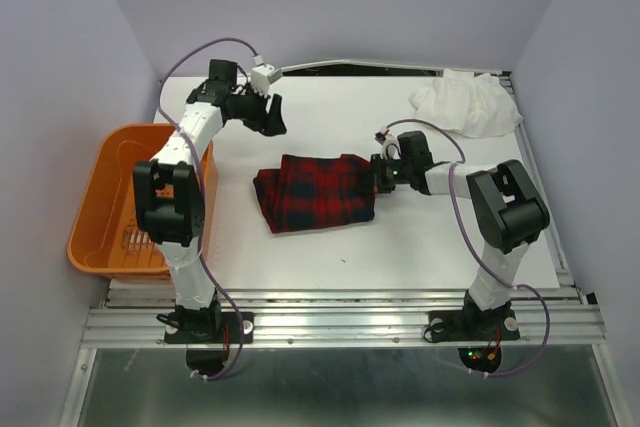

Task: Fold and stack the skirts
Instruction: Fold the skirt

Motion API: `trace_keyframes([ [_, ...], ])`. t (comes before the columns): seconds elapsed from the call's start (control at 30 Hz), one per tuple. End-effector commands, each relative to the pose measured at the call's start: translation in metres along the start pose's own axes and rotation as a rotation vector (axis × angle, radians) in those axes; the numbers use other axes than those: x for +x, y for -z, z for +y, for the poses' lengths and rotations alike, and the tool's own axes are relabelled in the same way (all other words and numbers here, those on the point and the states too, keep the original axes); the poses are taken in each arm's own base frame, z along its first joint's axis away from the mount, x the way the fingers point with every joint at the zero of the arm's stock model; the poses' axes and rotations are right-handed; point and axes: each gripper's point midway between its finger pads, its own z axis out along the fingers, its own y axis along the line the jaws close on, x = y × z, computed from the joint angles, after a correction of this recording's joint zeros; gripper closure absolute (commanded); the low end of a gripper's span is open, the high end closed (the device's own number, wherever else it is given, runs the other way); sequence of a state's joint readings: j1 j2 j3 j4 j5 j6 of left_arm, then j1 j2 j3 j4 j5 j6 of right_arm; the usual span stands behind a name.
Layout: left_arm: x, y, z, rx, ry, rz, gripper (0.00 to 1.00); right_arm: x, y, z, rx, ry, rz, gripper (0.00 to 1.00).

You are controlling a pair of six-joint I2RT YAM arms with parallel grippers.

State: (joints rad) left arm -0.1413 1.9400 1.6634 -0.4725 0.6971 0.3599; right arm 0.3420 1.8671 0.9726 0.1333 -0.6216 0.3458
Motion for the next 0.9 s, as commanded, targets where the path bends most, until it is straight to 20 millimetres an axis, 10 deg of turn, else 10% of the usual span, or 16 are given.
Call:
trace_keyframes([
  [0.0,-0.043,0.034,-0.026,-0.048,-0.058,-0.152,0.3,0.005,-0.007,-0.02,0.071,-0.045,-0.019,0.99],
  [0.43,0.04,-0.009,-0.092,0.257,0.136,-0.028,0.52,0.004,-0.007,-0.032,0.142,-0.069,-0.034,0.99],
  [0.7,0.085,-0.067,-0.043,0.132,0.276,0.103,0.54,0.017,-0.008,-0.048,0.207,-0.091,-0.001,0.99],
  [0.87,0.072,-0.09,-0.01,0.043,0.259,0.105,0.53,0.016,-0.008,-0.059,0.245,-0.094,0.005,0.99],
])
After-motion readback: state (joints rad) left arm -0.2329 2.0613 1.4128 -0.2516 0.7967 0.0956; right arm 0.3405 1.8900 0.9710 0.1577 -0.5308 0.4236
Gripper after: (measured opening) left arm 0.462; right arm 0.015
